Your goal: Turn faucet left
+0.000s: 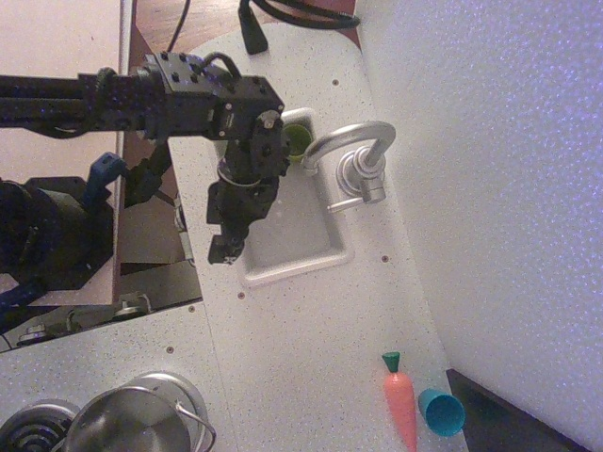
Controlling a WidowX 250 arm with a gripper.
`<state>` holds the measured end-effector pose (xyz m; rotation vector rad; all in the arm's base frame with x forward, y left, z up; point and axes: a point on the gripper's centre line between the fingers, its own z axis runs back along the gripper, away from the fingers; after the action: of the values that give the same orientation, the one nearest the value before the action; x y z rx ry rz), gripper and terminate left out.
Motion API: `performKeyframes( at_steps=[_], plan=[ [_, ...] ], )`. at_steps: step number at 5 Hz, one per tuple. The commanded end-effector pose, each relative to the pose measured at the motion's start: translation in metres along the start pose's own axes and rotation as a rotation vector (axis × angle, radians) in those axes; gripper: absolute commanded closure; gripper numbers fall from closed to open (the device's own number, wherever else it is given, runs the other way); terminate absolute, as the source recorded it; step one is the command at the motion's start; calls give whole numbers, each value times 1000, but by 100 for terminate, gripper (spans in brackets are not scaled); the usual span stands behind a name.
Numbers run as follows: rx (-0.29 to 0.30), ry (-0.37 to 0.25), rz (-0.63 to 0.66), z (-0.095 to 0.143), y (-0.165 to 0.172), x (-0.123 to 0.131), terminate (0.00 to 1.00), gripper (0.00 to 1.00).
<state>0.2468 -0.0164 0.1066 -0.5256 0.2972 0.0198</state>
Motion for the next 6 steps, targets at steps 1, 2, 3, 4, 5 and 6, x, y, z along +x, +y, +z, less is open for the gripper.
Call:
performKeyframes(
  at_steps=[1, 2, 3, 4, 5, 6],
  plan=[
    [0, 0, 0, 0, 0, 0, 0, 0],
    [147, 134, -123, -12, -15, 35, 0, 0],
    [202, 196, -166, -26, -17, 41, 0, 0],
    [235, 216, -187, -38, -22, 39, 0, 0],
    [175, 225, -207, -46, -20, 29, 0, 0],
    [124, 202, -197, -52, -16, 19, 0, 0]
  ],
)
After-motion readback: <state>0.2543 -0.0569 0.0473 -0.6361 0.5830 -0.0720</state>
